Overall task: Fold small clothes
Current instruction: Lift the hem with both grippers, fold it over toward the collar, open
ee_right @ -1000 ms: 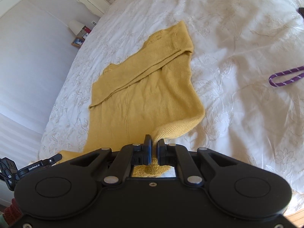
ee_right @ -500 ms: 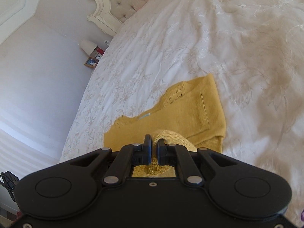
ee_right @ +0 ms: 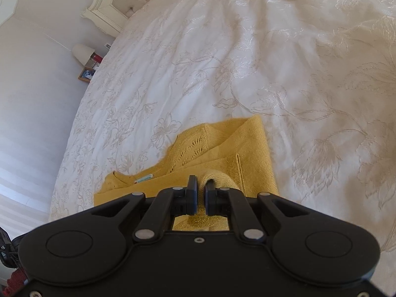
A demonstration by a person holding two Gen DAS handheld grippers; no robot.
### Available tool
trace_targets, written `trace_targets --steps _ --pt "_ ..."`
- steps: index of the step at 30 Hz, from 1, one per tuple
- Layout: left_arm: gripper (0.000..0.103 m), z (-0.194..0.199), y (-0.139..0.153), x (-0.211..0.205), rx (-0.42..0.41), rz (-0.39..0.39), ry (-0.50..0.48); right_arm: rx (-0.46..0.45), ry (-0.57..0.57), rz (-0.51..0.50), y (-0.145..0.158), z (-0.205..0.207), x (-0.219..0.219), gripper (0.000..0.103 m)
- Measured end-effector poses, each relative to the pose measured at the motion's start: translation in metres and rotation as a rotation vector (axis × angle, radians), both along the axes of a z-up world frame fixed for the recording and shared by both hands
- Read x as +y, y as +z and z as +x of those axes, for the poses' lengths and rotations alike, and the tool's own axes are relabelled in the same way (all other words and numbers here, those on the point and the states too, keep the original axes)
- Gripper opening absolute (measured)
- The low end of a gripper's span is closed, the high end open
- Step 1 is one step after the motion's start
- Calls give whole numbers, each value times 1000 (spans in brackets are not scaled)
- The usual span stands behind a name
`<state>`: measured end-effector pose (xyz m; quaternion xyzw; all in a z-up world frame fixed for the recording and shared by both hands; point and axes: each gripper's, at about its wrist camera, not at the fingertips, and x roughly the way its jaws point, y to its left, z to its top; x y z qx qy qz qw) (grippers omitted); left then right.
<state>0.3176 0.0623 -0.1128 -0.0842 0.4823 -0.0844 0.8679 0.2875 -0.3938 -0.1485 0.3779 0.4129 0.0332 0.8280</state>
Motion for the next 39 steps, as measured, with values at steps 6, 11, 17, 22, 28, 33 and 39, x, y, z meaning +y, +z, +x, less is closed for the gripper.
trace_targets --steps 6,11,17,22,28,33,39 --pt "28 -12 -30 7 103 2 -20 32 -7 -18 -4 -6 6 15" --pt "31 -7 -38 4 103 57 -43 49 -14 -25 -6 -11 10 15" --pt "39 8 -42 -2 100 95 -72 54 -4 -41 -6 -9 13 15" --pt "9 7 -43 -22 81 169 -172 59 -1 -44 -6 -7 15 17" --pt "3 4 -35 -18 105 23 -157 58 -6 -22 -7 -10 14 17" --pt "3 26 -10 10 72 -154 27 11 -29 16 7 -8 6 17" --pt "3 68 -14 7 46 -98 64 45 -61 35 -7 31 -5 17"
